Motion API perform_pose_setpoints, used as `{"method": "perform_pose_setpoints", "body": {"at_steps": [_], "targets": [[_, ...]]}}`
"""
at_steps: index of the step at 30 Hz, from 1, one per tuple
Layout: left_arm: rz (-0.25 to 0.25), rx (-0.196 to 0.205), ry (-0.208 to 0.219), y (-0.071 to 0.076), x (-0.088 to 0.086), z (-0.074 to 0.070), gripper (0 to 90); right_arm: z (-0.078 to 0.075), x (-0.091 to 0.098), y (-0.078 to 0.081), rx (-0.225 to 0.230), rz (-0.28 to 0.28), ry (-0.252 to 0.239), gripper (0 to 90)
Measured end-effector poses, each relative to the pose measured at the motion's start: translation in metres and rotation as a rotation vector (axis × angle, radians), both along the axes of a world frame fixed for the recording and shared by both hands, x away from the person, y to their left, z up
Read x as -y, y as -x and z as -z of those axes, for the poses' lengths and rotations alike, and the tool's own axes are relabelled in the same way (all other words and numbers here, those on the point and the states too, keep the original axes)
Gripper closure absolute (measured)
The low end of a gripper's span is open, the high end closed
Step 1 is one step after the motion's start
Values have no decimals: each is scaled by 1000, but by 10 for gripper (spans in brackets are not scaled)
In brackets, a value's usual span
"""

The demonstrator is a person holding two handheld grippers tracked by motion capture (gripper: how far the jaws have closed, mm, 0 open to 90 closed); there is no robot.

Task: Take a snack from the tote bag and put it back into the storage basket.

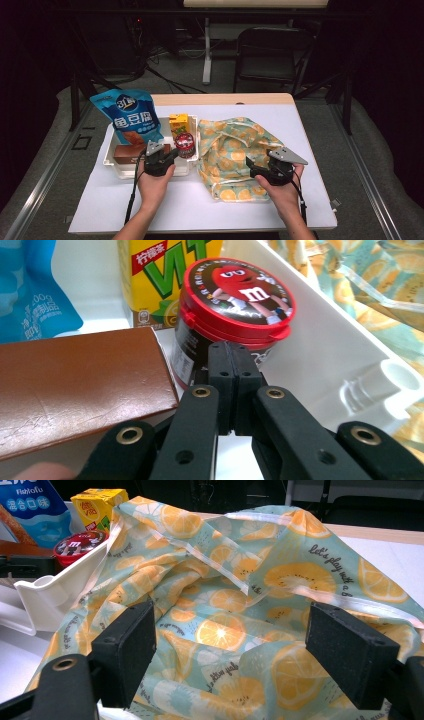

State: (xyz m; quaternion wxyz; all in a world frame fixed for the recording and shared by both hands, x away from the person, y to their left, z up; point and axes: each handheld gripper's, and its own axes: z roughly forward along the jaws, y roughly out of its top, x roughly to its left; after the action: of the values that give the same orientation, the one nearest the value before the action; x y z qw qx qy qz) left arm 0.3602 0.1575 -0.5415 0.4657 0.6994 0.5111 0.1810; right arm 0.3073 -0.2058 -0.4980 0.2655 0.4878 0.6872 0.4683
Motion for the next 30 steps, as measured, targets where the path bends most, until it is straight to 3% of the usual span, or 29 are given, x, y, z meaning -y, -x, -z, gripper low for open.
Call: {"method": "perform_pose_setpoints", "body": {"at_steps": [7, 11, 13, 21, 27, 30], "targets": [[7, 19, 12, 5, -3, -2, 882, 2, -1, 0, -4, 4, 6, 196], [15, 41, 38, 12, -8, -6, 797, 0, 2, 1, 5, 10, 7, 193], [20, 48, 53, 16, -12, -7, 729, 0, 2, 2, 8, 8, 10, 189], [73, 77, 63, 31, -22, -16, 272, 1, 5, 6, 10, 8, 25, 179], [165, 131, 103, 42, -32, -25, 116, 4, 7, 11, 7, 2, 37, 177], [197, 139, 120, 47, -37, -26, 32, 5, 11, 13, 7, 4, 37, 176]]}}
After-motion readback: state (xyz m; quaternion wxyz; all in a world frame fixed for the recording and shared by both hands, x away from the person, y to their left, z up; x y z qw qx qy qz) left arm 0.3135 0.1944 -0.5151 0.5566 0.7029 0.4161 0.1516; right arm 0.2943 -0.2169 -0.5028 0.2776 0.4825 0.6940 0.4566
